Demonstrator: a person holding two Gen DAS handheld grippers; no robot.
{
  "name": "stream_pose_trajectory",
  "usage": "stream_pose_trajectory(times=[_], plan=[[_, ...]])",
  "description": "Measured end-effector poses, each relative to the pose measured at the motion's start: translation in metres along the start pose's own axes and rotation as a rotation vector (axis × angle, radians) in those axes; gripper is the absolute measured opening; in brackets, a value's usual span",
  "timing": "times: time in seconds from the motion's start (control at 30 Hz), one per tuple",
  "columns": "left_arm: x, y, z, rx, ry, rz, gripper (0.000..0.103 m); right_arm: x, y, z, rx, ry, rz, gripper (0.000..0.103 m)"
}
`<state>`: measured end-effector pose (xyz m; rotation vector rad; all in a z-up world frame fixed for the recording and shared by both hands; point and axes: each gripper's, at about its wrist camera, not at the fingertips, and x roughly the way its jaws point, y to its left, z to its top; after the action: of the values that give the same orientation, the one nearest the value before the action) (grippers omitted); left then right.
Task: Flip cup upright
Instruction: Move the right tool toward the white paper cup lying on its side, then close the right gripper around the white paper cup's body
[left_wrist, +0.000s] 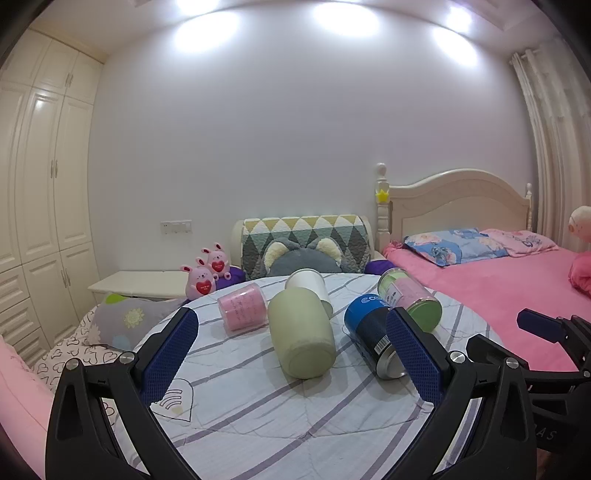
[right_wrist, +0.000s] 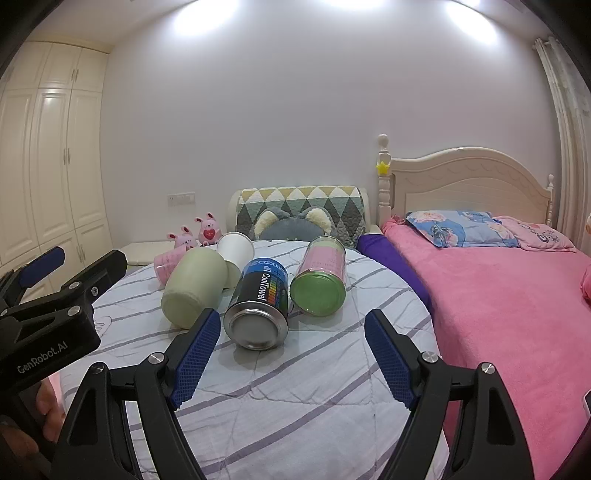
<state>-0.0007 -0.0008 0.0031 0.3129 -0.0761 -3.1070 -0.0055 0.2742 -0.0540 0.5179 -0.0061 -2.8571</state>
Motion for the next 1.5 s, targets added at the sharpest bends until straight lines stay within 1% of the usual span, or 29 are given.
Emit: stream_pose_trajectory(times=[0.27, 0.47, 0.67, 0.77, 0.83, 0.93, 1.0, 1.07, 1.3, 1.5], plan=[[0.002, -0.002, 0.000, 0.007, 0.004, 0.009, 0.103, 0.001, 0.001, -0.001, -0.002, 0.004, -0.006, 0.082], [0.005, -0.002, -0.001, 0.006, 0.016, 0.015, 0.103, 0.002, 0.000, 0.000, 0.002, 0.020, 0.007, 0.082], [0.017, 0.002, 0.002, -0.002, 0.055, 0.024, 0.103, 0.009, 0.001, 0.009, -0.001, 0.044, 0.027, 0.082], [0.028, 0.007, 0.005, -0.011, 0.081, 0.035, 0.103, 0.019, 0.002, 0.018, 0.004, 0.077, 0.040, 0.082], [0.034, 0.011, 0.007, -0.019, 0.092, 0.036, 0.103, 0.026, 0.002, 0.024, 0.005, 0.093, 0.047, 0.082], [0.049, 0.019, 0.011, -0.022, 0.122, 0.043, 0.103, 0.038, 0.006, 0.032, -0.012, 0.115, 0.032, 0.082], [0.060, 0.025, 0.014, -0.026, 0.148, 0.050, 0.103, 0.046, 0.011, 0.039, -0.020, 0.126, 0.042, 0.082], [0.075, 0.034, 0.017, -0.041, 0.183, 0.039, 0.103, 0.057, 0.016, 0.046, -0.018, 0.150, 0.057, 0.082], [0.120, 0.056, 0.029, -0.046, 0.274, 0.014, 0.103, 0.108, 0.029, 0.072, 0.000, 0.273, 0.115, 0.082], [0.156, 0.067, 0.044, -0.013, 0.339, -0.014, 0.103, 0.157, 0.038, 0.093, 0.002, 0.375, 0.154, 0.082]])
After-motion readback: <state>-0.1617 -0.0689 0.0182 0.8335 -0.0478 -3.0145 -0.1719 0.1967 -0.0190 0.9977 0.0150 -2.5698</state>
